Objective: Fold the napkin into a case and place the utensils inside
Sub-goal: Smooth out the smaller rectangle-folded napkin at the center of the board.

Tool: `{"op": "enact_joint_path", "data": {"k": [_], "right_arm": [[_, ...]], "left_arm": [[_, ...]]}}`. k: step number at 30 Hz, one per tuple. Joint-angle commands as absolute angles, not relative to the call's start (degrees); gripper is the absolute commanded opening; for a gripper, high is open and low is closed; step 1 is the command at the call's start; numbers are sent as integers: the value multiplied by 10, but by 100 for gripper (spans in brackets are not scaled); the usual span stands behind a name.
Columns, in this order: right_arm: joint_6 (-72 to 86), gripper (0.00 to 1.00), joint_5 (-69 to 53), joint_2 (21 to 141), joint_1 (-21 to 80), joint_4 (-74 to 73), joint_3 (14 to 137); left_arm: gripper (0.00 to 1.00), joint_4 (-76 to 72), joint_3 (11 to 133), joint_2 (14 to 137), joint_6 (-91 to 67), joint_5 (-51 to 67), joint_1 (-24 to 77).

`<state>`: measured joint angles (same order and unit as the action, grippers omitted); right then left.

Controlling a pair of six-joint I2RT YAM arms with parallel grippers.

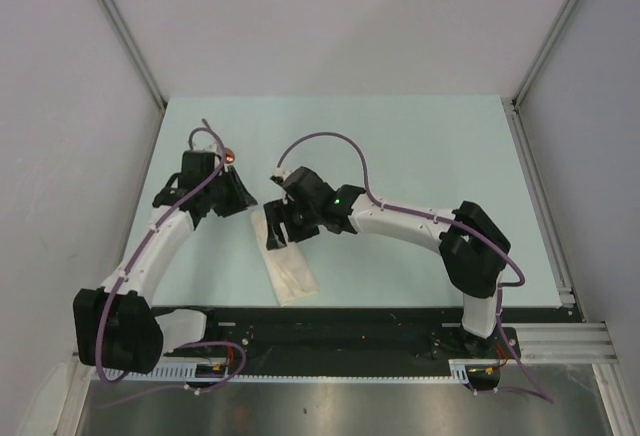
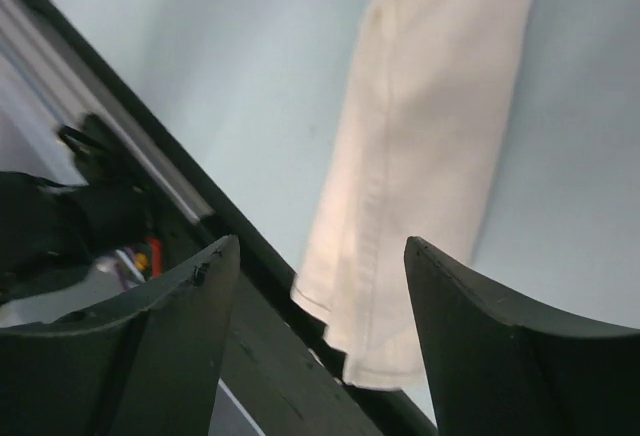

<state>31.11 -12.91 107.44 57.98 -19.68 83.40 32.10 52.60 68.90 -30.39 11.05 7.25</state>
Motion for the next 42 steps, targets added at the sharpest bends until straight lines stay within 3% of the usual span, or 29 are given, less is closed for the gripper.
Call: {"op": "enact_joint_path", "data": {"k": [1, 5, 10, 23, 35, 42], "right_arm": [[249, 73, -61, 1053, 604, -340, 844], [253, 70, -38, 1061, 622, -350, 826], [260, 65, -20, 1073, 654, -345, 815], [259, 49, -3, 1123, 687, -345, 823], [292, 20, -15, 1151, 701, -328, 852], [320, 19, -80, 1134, 693, -289, 839]], "left_arm": [[28, 326, 431, 661, -330, 161, 76], [10, 281, 346, 635, -366, 187, 104], [1, 268, 302, 632, -389, 181, 145], [0, 248, 242, 610, -445, 143, 189], [0, 209, 181, 599, -475, 127, 204], [0, 205, 171, 595, -480, 120, 214]]}}
